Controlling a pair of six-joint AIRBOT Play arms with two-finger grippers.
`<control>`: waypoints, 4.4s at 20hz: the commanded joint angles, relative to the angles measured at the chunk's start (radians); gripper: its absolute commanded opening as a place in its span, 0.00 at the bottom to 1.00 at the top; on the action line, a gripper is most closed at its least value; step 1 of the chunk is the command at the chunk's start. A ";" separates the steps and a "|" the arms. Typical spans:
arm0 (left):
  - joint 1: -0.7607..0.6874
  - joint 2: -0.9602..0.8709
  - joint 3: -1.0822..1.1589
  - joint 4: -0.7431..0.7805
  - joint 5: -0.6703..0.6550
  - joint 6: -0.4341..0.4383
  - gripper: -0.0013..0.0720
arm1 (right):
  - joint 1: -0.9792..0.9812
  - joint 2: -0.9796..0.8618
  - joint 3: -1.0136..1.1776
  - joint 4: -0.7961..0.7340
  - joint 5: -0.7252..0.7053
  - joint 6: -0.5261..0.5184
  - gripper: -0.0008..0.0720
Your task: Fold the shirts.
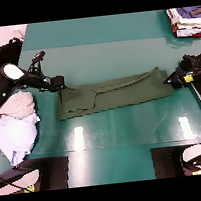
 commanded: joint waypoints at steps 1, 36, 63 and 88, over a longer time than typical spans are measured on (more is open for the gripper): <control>-0.064 -0.048 0.002 -0.054 0.074 0.000 0.06 | 0.048 -0.016 0.031 -0.004 -0.021 -0.024 0.21; -0.198 -0.241 0.452 0.226 -0.095 -0.016 0.06 | 0.898 0.360 0.429 0.075 -0.137 0.174 0.04; 0.131 0.077 0.445 0.341 -0.201 -0.016 0.06 | 0.603 0.281 -0.195 0.031 -0.307 0.190 0.77; -0.058 0.067 0.445 0.252 -0.139 -0.001 0.06 | 0.496 0.148 0.276 0.023 -0.329 0.157 0.04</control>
